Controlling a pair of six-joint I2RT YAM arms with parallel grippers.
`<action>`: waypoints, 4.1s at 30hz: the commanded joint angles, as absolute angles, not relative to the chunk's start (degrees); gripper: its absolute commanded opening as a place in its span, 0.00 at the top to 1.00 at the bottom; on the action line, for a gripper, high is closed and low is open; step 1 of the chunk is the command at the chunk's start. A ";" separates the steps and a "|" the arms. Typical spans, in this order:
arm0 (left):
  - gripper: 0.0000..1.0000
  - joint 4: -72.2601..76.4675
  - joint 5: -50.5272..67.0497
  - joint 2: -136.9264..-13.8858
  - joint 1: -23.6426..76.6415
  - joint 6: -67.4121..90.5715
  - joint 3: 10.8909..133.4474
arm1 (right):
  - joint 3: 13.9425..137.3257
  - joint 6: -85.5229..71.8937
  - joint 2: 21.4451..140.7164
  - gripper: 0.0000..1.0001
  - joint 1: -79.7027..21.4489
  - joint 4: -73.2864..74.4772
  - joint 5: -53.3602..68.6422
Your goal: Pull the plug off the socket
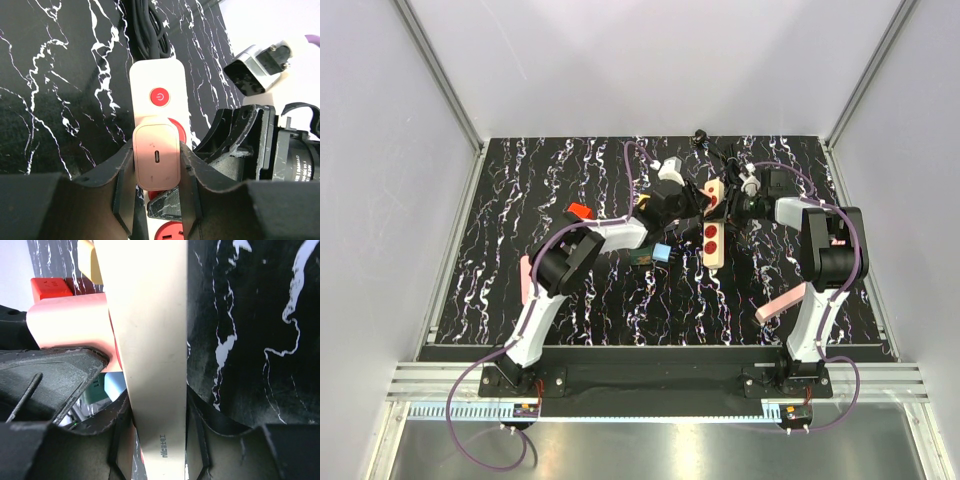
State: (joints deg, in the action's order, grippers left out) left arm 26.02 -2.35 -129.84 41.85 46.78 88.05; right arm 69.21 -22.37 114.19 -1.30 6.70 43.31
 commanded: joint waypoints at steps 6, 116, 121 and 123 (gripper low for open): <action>1.00 34.63 -3.52 -123.13 40.08 46.67 86.83 | 69.43 -31.46 113.99 1.00 3.25 0.80 33.13; 0.17 -8.79 1.13 -79.63 33.66 21.09 54.50 | 69.78 -26.98 107.58 0.49 11.43 5.97 16.70; 0.17 -7.56 1.67 -79.63 33.66 22.14 52.39 | 71.36 -25.84 108.01 0.47 11.43 7.82 15.21; 0.17 -6.51 2.20 -79.54 33.66 23.20 51.42 | 72.86 -25.66 108.54 0.50 11.43 8.78 15.47</action>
